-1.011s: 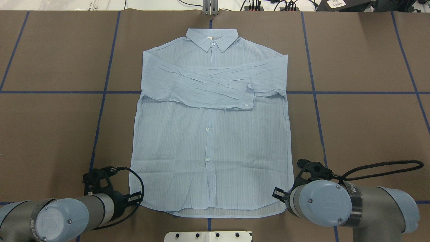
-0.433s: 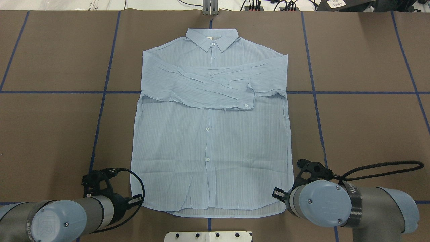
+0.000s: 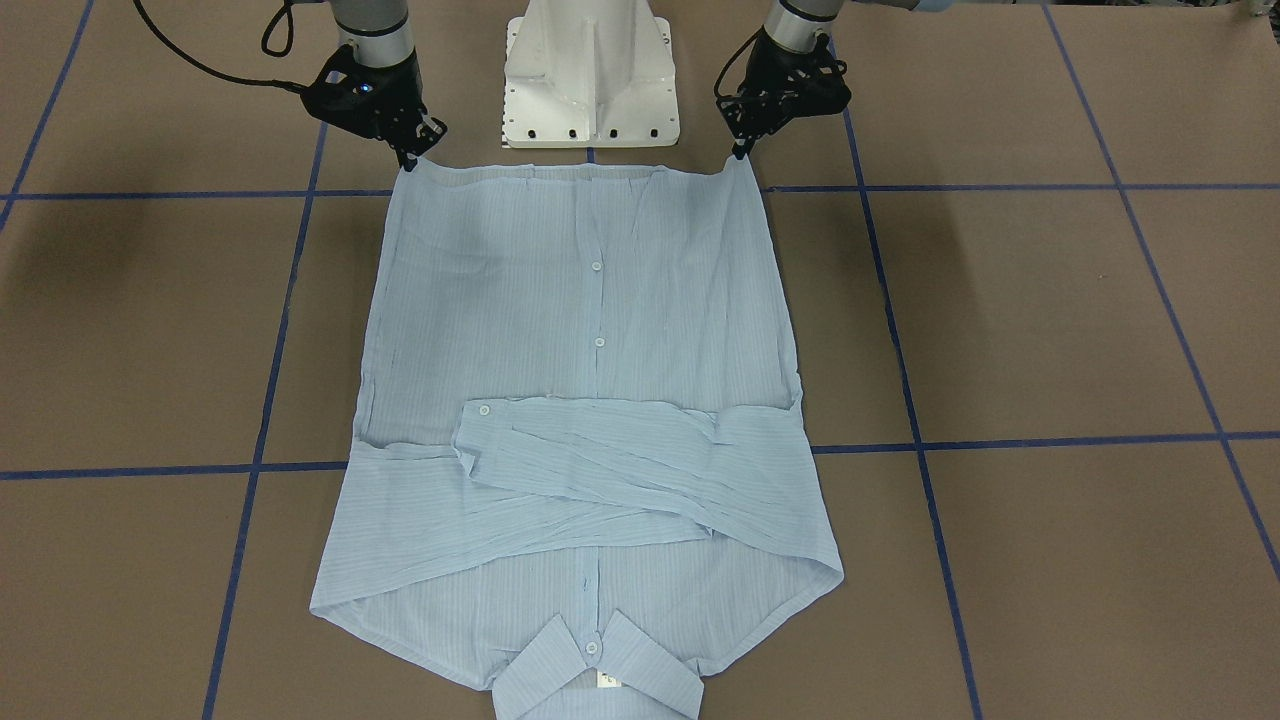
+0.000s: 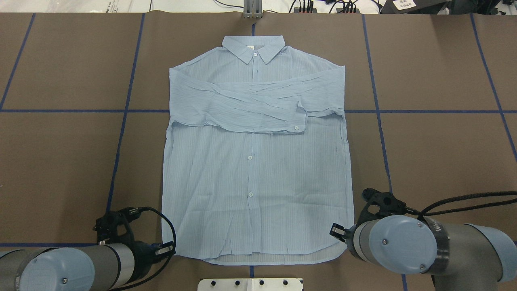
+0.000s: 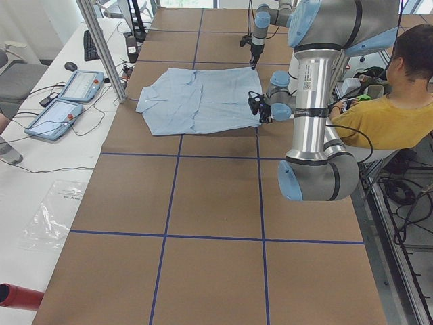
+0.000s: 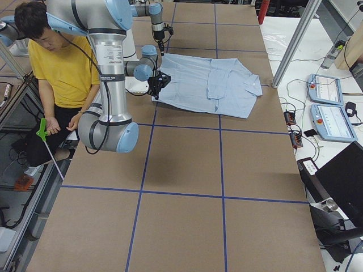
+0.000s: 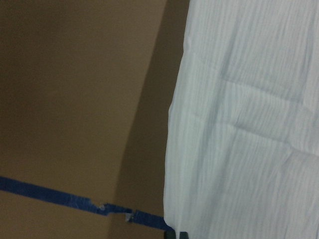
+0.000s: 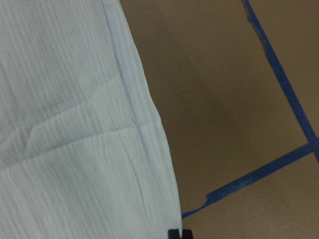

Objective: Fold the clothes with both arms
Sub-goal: 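Grasp the hem corners with both grippers and lift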

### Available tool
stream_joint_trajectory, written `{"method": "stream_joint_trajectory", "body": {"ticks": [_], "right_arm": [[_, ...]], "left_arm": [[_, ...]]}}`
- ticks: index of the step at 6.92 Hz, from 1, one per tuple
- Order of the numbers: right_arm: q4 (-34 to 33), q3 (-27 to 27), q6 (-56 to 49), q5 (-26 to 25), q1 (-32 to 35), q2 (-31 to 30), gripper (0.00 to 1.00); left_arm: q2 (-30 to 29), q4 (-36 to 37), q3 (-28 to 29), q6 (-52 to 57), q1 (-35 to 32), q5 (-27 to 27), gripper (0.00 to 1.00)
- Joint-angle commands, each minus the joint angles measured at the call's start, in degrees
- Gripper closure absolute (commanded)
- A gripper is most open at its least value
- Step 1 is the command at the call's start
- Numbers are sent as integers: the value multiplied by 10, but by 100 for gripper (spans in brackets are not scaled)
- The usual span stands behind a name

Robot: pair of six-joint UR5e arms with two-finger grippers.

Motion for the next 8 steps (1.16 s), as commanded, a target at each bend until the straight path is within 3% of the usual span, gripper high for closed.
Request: {"method": "stream_joint_trajectory", "body": {"ticks": [1,3,6,7,8], "right_arm": [[-1,26,13,-1,-5,-17,100],[-1,44,13,0,-4,-18,100],[0,45,7,6,41,-11,100],[1,40,4,8,56,5,100],[-4,26,-19,13,101,60,100]], "left_arm": [[0,20,-31,-14,9,-36,100],[-7,102,-91,-14,2,-72,100],[-60,103,-107,54,-79,-72,100],[-68,101,-107,158,-101,-72,100],[-89,103,-94,212,-143,-74,100]]}}
